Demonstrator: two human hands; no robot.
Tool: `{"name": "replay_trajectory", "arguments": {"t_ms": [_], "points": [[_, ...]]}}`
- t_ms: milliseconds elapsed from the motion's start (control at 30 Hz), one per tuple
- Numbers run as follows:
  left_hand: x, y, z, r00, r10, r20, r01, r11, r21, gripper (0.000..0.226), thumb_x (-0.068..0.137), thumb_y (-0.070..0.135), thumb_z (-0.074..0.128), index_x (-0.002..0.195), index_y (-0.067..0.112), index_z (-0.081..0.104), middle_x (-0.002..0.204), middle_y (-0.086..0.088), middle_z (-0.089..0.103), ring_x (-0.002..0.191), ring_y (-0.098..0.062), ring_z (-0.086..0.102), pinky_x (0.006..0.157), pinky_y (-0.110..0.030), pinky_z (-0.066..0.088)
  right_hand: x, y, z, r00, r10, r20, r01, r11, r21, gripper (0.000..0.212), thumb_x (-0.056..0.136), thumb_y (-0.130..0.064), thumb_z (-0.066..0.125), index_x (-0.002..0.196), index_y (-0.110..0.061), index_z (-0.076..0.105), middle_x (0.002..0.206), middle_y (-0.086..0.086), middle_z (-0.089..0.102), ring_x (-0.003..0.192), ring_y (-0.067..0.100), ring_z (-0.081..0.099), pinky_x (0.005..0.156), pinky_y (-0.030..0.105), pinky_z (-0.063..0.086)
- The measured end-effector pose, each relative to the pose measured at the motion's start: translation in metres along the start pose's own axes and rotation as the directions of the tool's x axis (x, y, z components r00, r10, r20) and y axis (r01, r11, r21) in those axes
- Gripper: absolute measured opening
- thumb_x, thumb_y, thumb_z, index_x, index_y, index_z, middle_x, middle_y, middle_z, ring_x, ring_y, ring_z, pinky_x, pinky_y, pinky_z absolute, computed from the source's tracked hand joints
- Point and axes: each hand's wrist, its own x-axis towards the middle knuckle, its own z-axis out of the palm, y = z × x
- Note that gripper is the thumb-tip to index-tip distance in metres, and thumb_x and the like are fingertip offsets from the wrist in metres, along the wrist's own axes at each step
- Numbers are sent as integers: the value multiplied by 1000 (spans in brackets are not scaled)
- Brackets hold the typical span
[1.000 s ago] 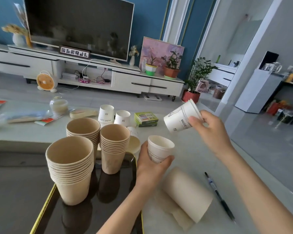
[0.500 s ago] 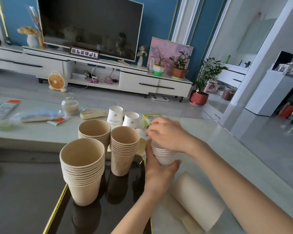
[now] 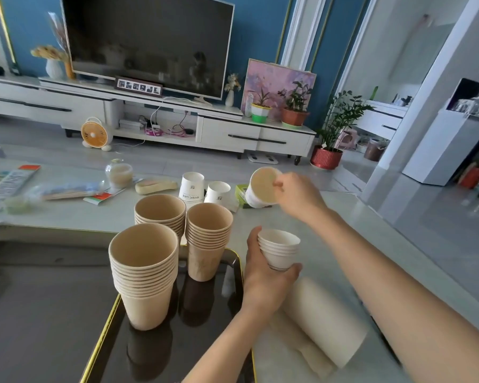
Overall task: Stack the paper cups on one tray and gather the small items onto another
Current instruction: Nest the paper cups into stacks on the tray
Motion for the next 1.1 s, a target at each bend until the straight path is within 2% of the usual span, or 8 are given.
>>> {"name": "replay_trajectory", "arguments": {"t_ms": [100, 367, 467, 600, 667, 767, 933, 1100], "points": [[0, 2, -1, 1000, -4, -9, 4, 1000, -16, 96, 67, 18, 78, 139, 34, 16, 127, 6, 44, 113, -13, 48, 95, -23, 40, -5, 28, -41, 986, 106, -132, -77, 976, 206, 27, 84, 0, 49, 102, -4, 69, 102, 16, 68, 92, 30, 62, 75, 32, 48], [-9, 8, 0, 994, 101, 51, -106, 989, 105, 103, 70, 18, 78, 143, 28, 6, 138, 0, 42, 123, -17, 45, 104, -32, 39, -47, 19, -52, 884, 27, 467, -4, 999, -51, 28, 76, 5, 37, 62, -11, 55, 64, 10, 52, 57, 20, 48, 45, 17, 32], [-15, 23, -3, 981, 194, 7, -193, 974, 118, 102, 69, 15, 78, 144, 19, 8, 142, -4, 36, 130, -19, 39, 107, -33, 35, -54, 13, -44, 908, -8, 418, 56, 993, -102, 23, 79, 0, 42, 74, -5, 65, 82, 13, 58, 77, 25, 53, 58, 26, 37], [-24, 47, -12, 955, 288, -76, -281, 956, 84, 100, 65, 19, 81, 141, 23, 15, 135, -4, 45, 122, -18, 49, 101, -39, 44, -79, 1, -52, 958, -100, 268, 37, 972, 230, 23, 90, -15, 43, 72, -12, 58, 90, 7, 53, 92, 20, 50, 70, 28, 38], [-32, 50, -16, 940, 329, -92, -325, 944, 62, 92, 66, 21, 81, 137, 26, 23, 131, 5, 47, 120, -9, 50, 99, -31, 46, -99, -5, -58, 926, -126, 357, -83, 852, 517, 28, 96, -37, 43, 104, -21, 64, 113, -1, 55, 108, 10, 51, 89, 23, 40], [-53, 51, -37, 929, 368, -45, -365, 929, 65, 82, 70, 14, 79, 117, 53, 26, 116, 38, 40, 112, 15, 45, 92, -6, 40, -127, -15, -64, 830, -235, 506, -133, 797, 589, 47, 75, -67, 55, 111, -36, 54, 133, -10, 33, 125, 3, 36, 100, 20, 32], [-82, 43, -76, 952, 306, 17, -306, 944, 119, 85, 71, 13, 78, 123, 45, 19, 124, 26, 39, 116, 17, 41, 93, -3, 37, -151, -34, -39, 882, -250, 400, -11, 837, 547, 57, 70, -33, 79, 119, -28, 50, 128, -6, 46, 119, 6, 44, 95, 19, 37], [-130, 27, -109, 950, 295, 106, -311, 842, 441, 81, 84, 14, 62, 144, 23, 8, 143, 12, 16, 132, -2, 25, 107, -10, 22, -163, -57, -6, 962, -141, 235, -6, 846, 533, 66, 67, -41, 79, 118, -23, 40, 116, -8, 50, 106, 12, 50, 86, 24, 43]]}}
